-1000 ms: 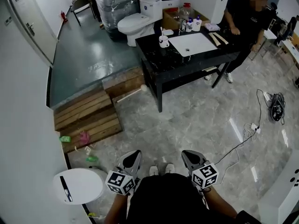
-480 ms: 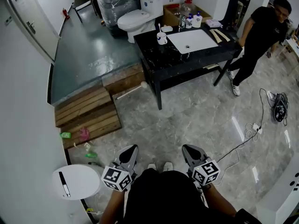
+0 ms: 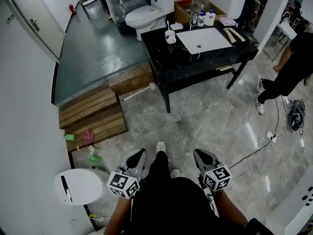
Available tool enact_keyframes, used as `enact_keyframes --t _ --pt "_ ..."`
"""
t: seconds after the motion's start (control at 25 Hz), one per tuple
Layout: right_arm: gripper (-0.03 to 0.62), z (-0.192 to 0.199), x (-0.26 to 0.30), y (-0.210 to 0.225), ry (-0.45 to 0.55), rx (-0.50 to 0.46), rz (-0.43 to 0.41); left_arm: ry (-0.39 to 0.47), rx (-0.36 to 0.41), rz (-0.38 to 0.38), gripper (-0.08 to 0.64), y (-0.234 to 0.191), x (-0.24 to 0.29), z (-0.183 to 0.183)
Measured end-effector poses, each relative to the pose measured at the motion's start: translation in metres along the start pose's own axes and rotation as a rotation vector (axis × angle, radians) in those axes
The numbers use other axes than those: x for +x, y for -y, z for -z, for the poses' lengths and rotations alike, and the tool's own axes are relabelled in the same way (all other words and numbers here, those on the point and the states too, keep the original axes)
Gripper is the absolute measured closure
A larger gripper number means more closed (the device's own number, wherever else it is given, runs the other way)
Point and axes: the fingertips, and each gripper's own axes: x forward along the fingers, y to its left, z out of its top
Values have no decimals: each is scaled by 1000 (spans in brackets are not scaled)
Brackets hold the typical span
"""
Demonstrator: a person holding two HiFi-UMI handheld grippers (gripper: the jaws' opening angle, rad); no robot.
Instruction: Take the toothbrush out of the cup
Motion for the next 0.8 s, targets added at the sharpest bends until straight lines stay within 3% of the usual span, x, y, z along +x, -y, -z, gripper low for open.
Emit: enact_keyframes --t 0.4,0.8 --pt "580 -14 37 30 -26 2 22 -10 -18 35 554 -28 54 -6" --pt "580 -59 109 62 -52 -9 43 -3 -48 58 554 -91 123 -38"
